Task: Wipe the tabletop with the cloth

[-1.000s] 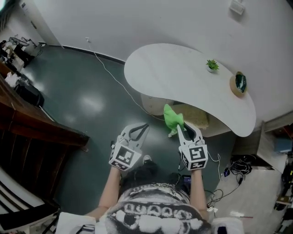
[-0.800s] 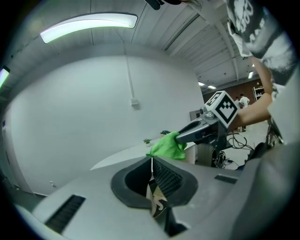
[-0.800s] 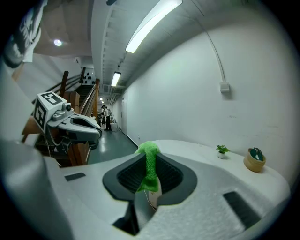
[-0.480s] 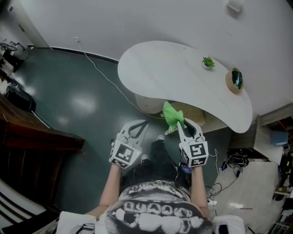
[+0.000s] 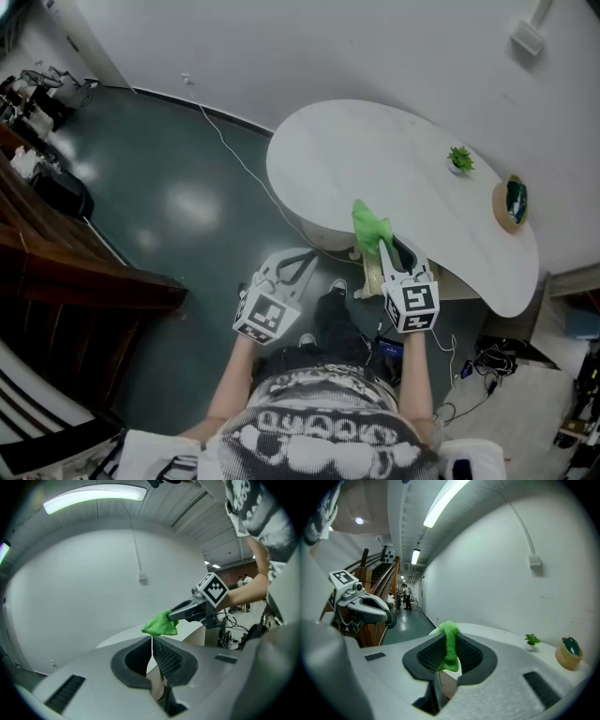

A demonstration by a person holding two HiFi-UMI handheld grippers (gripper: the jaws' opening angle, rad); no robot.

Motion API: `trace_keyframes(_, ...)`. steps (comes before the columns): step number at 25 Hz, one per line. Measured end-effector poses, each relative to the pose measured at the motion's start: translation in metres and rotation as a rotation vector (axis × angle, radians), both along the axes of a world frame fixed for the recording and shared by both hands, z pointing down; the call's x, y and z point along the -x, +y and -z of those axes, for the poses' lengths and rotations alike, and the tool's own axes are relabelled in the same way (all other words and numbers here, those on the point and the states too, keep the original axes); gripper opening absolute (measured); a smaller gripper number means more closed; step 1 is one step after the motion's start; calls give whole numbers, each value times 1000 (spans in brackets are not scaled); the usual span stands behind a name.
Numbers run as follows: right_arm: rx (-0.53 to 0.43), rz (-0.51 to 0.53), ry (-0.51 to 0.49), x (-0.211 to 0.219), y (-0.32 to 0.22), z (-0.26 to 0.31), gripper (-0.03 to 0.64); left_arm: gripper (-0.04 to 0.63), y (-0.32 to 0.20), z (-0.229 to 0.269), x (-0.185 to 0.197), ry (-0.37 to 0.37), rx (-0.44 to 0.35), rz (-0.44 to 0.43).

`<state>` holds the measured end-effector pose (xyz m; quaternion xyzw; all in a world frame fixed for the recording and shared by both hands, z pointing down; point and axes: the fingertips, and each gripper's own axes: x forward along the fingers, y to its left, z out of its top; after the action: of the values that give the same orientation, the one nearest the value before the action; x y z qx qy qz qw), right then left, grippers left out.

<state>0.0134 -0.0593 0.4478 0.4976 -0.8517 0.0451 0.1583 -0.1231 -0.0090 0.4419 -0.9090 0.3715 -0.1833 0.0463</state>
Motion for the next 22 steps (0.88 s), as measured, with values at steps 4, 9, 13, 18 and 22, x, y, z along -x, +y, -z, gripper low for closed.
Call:
trace_keyframes(4, -6, 27, 3, 0, -57, 4, 64, 6, -56, 7, 1, -11, -7, 26)
trace_keyframes(9, 7, 46, -4, -9, -116, -1, 64, 6, -119, 13, -10, -21, -22, 39)
trace_keyframes(13, 18, 59, -14, -19, -155, -9, 64, 6, -160, 6, -23, -52, -11, 37)
trace_keyframes(18, 22, 87, -23, -18, -193, -14, 64, 6, -196, 4, -26, -90, -20, 47)
trace_keyframes(22, 28, 113, -26, -8, -222, -18, 64, 6, -211, 3, -25, -105, -11, 51)
